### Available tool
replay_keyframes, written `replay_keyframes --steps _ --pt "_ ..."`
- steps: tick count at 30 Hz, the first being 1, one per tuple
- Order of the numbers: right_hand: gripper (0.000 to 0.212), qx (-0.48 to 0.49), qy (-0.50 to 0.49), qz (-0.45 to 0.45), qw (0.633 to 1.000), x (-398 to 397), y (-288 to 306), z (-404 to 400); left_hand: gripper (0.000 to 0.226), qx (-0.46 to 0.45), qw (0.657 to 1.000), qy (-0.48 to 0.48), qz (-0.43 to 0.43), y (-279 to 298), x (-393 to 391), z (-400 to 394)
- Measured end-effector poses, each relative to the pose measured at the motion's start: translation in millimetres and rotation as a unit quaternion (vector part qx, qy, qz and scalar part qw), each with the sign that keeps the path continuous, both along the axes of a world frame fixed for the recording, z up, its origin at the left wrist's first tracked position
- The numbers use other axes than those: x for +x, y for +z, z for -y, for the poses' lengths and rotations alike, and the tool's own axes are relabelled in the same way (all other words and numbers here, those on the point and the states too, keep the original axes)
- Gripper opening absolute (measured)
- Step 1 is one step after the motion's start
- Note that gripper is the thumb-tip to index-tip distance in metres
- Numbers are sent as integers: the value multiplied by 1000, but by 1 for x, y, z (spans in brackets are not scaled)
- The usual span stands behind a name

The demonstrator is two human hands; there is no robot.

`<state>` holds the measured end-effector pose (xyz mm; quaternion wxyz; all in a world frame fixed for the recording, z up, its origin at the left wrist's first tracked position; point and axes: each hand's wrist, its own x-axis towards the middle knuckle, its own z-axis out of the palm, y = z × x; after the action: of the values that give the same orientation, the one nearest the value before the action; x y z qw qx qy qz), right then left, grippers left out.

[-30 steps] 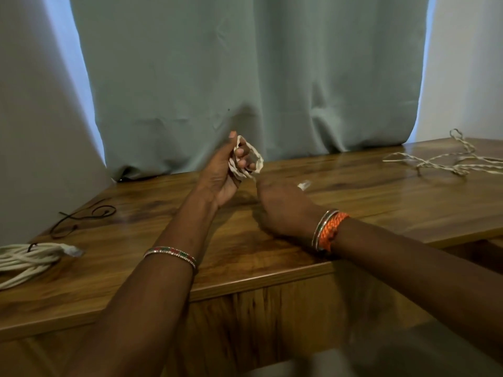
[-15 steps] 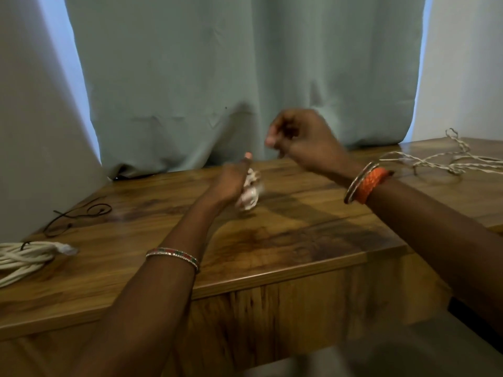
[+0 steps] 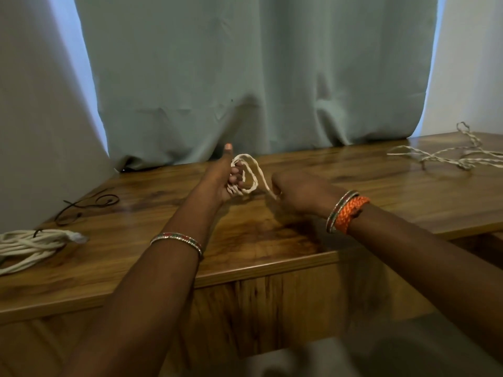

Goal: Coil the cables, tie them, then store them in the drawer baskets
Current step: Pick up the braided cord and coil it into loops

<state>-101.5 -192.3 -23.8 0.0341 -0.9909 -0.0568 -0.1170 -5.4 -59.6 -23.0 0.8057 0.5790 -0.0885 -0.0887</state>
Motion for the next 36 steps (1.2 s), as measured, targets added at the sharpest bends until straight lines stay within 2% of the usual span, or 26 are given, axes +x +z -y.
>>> replay_keyframes --steps 3,5,8,13,14,17,20,23,24,28,30,32,34,36 --pt "13 38 59 55 996 -5 4 -7 47 -69 996 -41 -37 6 -2 -5" --pt "9 128 103 36 986 -11 13 -13 38 -90 992 -76 -37 10 -8 -7" --pt "8 331 189 -32 924 -14 24 -21 24 -97 987 -122 -35 12 -18 -5" --pt "8 512 215 16 832 9 35 -3 37 -40 982 -184 -14 12 -28 1" --pt "9 516 215 45 828 13 36 0 36 -31 982 -185 -14 12 -29 2" --pt "8 445 176 166 862 29 34 4 38 -38 981 -187 -30 13 -31 5" --pt "8 457 155 244 841 37 27 -4 37 -74 981 -178 -19 16 -30 10" --pt "7 521 141 252 803 48 20 -21 39 -94 986 -134 28 18 -30 12" --pt "10 523 127 253 804 55 18 -27 40 -98 988 -115 42 18 -29 10" --pt "33 545 124 166 813 71 13 -43 58 -116 991 -50 35 18 -26 2" --pt "40 519 126 196 822 73 12 -48 57 -108 994 13 24 18 -21 1" --pt "40 489 115 245 829 76 9 -54 43 -47 990 128 22 17 -13 0" --pt "34 462 96 276 837 84 6 -61 33 44 962 266 37 16 -4 0" --pt "26 465 88 281 835 92 6 -70 36 104 911 393 71 15 0 -2"
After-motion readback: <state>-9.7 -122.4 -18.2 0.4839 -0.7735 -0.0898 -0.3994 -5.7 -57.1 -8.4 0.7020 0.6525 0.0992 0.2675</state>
